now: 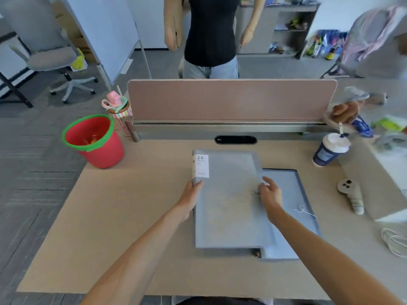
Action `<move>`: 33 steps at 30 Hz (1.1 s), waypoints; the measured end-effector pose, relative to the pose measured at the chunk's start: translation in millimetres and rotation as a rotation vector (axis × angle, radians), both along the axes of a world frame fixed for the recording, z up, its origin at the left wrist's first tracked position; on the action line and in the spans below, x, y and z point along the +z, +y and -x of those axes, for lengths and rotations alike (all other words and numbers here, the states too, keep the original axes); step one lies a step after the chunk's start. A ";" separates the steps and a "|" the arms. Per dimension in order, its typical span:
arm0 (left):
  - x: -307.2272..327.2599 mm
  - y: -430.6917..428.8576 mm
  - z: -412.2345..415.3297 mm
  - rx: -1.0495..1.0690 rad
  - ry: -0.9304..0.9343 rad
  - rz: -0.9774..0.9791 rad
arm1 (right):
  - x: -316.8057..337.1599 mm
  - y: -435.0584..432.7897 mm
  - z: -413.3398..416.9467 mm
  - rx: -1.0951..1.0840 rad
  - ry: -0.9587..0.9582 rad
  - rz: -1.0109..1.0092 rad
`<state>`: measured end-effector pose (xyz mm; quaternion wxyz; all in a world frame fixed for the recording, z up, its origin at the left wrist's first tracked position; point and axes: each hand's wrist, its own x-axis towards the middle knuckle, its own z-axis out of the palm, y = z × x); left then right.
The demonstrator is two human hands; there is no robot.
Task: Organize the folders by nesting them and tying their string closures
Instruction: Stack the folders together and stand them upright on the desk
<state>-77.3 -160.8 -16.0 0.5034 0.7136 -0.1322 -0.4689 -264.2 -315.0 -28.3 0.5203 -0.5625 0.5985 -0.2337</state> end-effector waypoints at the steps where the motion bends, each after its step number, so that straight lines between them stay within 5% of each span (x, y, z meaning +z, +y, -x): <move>1: -0.4 -13.5 14.8 -0.039 -0.046 -0.037 | -3.1 -11.5 15.9 -0.013 0.044 0.019; 6: 1.4 -68.9 87.4 -0.211 -0.168 -0.113 | -9.0 -53.9 88.0 -0.073 0.213 0.002; 16: -21.8 -111.2 151.8 -0.316 -0.201 -0.266 | -47.9 -114.4 164.7 0.207 0.471 -0.159; 19: -23.3 -108.8 163.2 -0.336 -0.055 -0.323 | -49.6 -121.2 168.4 0.240 0.445 -0.176; 25: -52.1 -121.2 175.4 -0.193 -0.070 -0.427 | -50.8 -131.6 172.2 0.284 0.373 -0.206; 33: -27.0 -128.5 174.6 0.103 0.089 -0.256 | -98.4 -148.9 178.5 0.232 0.218 -0.348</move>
